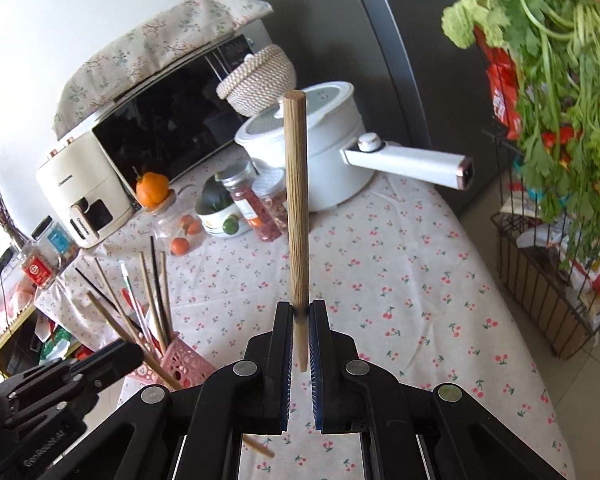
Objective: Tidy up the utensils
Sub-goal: 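Carry both wooden chopsticks to the pink basket and lower them in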
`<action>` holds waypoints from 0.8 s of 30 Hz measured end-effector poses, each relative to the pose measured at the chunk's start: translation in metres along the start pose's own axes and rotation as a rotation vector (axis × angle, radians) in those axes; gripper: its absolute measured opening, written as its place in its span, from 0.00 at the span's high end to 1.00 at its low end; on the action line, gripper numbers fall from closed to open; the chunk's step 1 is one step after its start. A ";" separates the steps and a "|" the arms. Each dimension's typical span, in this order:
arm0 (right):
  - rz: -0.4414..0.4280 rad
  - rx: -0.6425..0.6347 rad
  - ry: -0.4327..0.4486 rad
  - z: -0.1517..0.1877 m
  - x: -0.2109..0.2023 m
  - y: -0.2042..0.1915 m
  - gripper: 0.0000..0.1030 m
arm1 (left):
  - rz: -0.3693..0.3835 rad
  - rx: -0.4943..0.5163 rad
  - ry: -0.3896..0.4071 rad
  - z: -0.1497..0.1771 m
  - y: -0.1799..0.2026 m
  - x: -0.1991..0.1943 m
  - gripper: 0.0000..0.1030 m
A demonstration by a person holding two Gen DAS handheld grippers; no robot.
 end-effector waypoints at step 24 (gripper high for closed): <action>-0.219 -0.206 -0.048 0.013 0.054 -0.159 0.95 | -0.209 -0.117 0.256 -0.022 -0.147 -0.064 0.95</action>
Point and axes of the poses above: each gripper's, at about its wrist camera, not at the fingertips, and x roughly the way its jaws point, y to its right, z to its underside, the point moved 6 cm from there along x, roughly the way its jaws point, and after that the axes turned 3 degrees about x, right-handed, at the moved point
